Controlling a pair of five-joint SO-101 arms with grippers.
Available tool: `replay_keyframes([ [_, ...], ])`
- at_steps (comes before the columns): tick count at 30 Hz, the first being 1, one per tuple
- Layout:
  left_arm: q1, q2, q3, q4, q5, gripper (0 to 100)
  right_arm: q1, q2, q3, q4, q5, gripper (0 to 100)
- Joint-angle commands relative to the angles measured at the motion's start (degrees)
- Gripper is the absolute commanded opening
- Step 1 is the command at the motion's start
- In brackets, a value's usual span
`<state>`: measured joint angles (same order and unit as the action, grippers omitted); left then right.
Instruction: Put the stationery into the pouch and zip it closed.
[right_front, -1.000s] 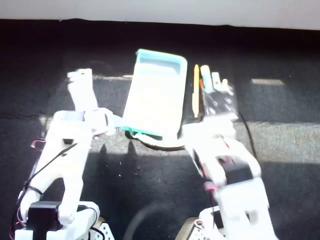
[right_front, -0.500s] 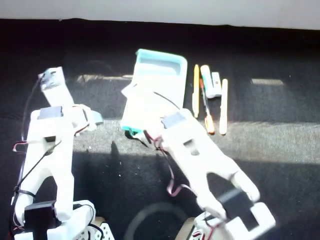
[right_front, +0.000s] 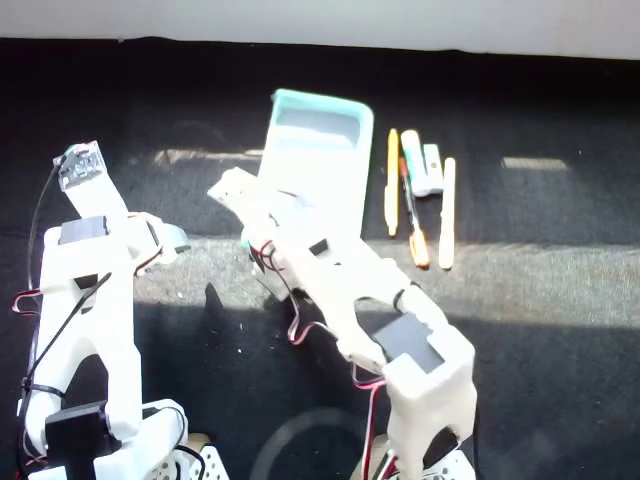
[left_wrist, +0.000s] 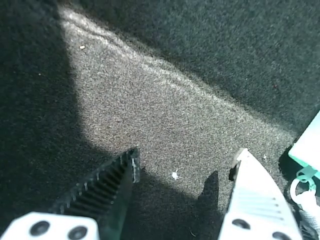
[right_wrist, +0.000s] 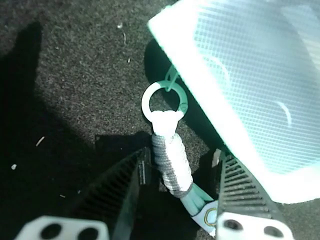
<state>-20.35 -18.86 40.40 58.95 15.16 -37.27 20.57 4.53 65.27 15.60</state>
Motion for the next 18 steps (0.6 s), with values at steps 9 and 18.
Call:
replay_keyframes([
  [9, -0.48, -0.31, -0.31, 0.18, 0.26, 30, 0.4, 5.32, -3.3, 1.27, 0.26, 0.6],
  [18, -0.31, -0.4, -0.57, 0.26, 0.26, 30, 4.79, -10.77, -3.47, 7.78, 0.53, 0.5],
])
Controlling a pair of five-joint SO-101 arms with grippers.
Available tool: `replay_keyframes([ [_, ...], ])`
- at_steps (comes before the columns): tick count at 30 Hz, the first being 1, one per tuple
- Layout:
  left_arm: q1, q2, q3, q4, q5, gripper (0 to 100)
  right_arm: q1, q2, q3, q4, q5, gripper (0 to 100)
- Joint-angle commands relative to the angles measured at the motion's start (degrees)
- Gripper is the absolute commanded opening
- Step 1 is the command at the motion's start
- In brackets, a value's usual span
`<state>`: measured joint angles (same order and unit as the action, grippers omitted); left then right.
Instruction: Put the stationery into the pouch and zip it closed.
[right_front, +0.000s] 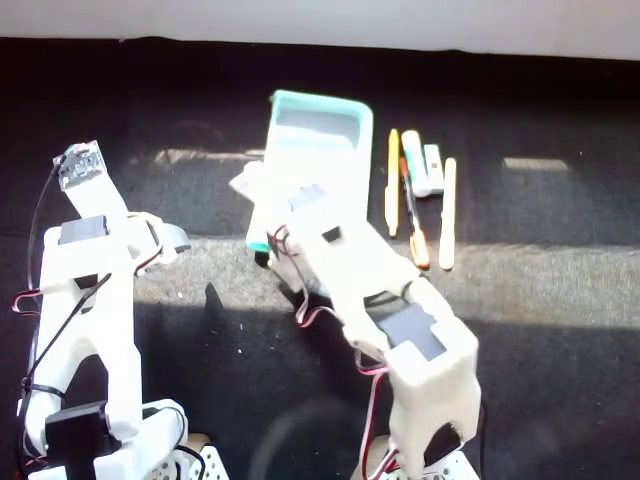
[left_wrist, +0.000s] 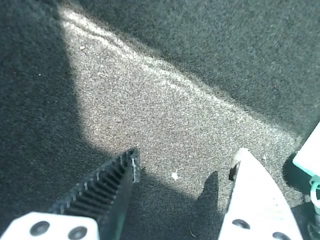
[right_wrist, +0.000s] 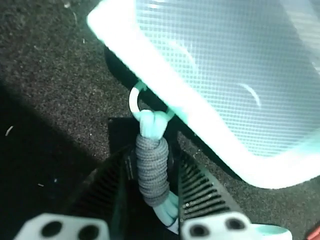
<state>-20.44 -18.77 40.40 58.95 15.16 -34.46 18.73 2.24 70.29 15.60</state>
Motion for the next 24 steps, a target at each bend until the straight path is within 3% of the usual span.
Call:
replay_keyframes([
  [1, 0.04, -0.75, -0.57, 0.26, 0.26, 30, 2.77, -11.74, -1.01, 3.47, 0.53, 0.5],
  [6, 5.05, -0.92, -2.42, 1.67, -2.9, 30, 5.14, -25.71, -1.01, 4.18, 0.53, 0.5],
  [9, 7.78, -0.92, -9.98, 9.76, -6.68, 30, 6.73, -32.75, -1.01, 4.18, 0.53, 0.5],
  [15, 15.16, -0.92, -32.75, 29.19, -6.86, 30, 9.36, -44.35, -1.27, 3.82, 3.69, 0.5],
  [24, 27.03, -0.92, -54.46, 40.53, -6.59, 30, 9.27, -55.69, -1.36, 5.14, 6.07, 0.5],
])
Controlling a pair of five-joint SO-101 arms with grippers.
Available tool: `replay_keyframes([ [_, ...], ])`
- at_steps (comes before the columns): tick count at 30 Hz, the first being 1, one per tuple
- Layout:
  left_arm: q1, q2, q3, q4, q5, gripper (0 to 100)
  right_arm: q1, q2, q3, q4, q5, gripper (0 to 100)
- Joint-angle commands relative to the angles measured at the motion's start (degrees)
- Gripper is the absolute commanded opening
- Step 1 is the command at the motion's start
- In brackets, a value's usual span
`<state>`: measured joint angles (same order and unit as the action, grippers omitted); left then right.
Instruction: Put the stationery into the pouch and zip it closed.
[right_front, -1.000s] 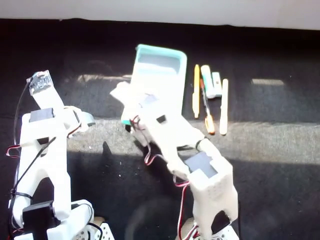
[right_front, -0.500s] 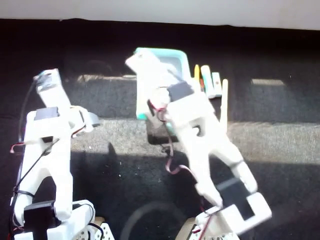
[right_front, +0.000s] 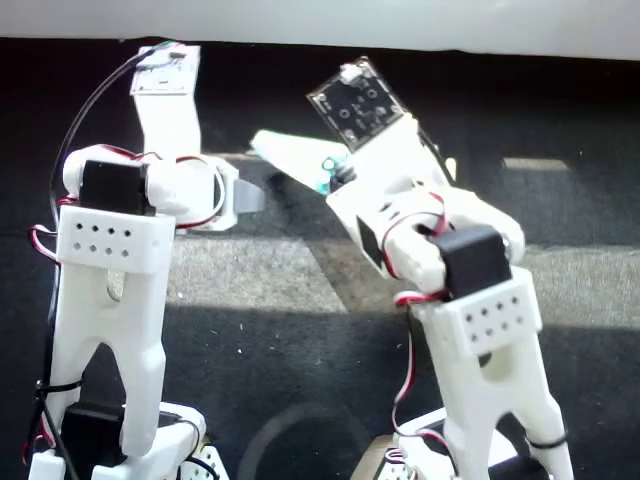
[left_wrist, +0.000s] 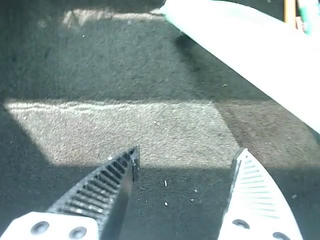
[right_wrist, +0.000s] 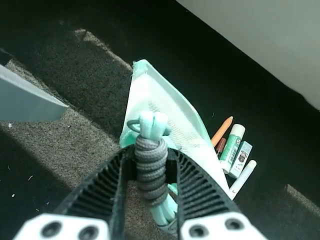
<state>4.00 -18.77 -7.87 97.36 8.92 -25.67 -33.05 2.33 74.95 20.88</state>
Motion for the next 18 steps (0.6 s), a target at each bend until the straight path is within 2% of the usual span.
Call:
replay_keyframes([
  [1, 2.68, -0.92, -7.43, 2.37, -0.35, 30, 0.48, -4.35, -1.36, 0.48, 0.79, 0.5],
  [11, 2.95, -0.92, -12.79, 2.11, 0.09, 30, 0.66, 1.71, -2.15, 0.31, 0.88, 0.5],
  [18, 2.95, -0.57, -12.35, 2.37, 10.11, 30, 0.66, 6.9, -9.01, 0.66, 0.88, 0.5],
])
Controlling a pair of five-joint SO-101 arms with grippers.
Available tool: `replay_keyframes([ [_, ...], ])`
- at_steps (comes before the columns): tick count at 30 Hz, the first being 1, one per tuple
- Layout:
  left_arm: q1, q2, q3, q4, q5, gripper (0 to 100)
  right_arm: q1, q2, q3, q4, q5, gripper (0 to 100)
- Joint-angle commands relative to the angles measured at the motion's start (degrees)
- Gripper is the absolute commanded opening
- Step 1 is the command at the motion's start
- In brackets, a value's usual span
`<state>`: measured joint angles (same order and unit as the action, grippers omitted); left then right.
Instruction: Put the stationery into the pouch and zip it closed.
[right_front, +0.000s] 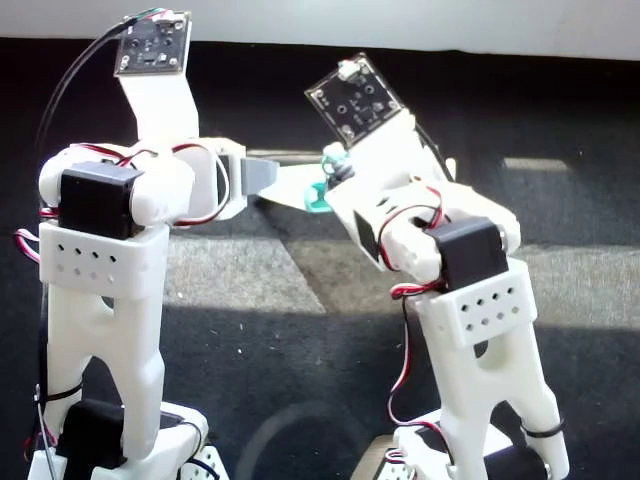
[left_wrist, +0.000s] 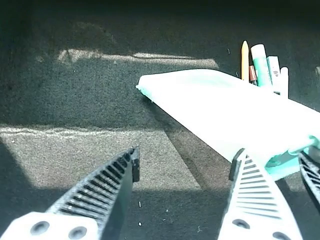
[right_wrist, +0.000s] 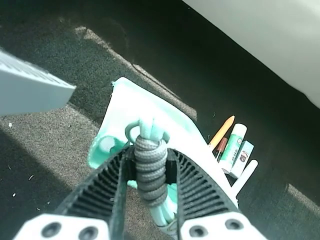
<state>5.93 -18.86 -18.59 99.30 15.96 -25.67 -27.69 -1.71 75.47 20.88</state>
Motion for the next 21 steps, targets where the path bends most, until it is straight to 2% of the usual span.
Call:
replay_keyframes([
  [1, 1.01, -0.66, -1.63, 0.44, 3.78, 30, 0.75, 2.51, -6.02, 0.22, 0.88, 0.5],
  [10, 1.19, -0.75, -2.24, 0.35, 5.36, 30, 0.75, 8.13, -9.45, 0.22, 0.88, 0.5],
  [17, 8.22, -0.57, -1.63, 0.7, 7.3, 30, 0.66, 10.07, -9.54, -0.31, 0.88, 0.5],
  [21, 8.48, -0.22, -0.4, 0.35, 7.03, 30, 0.75, 9.8, -9.54, -0.31, 0.88, 0.5],
])
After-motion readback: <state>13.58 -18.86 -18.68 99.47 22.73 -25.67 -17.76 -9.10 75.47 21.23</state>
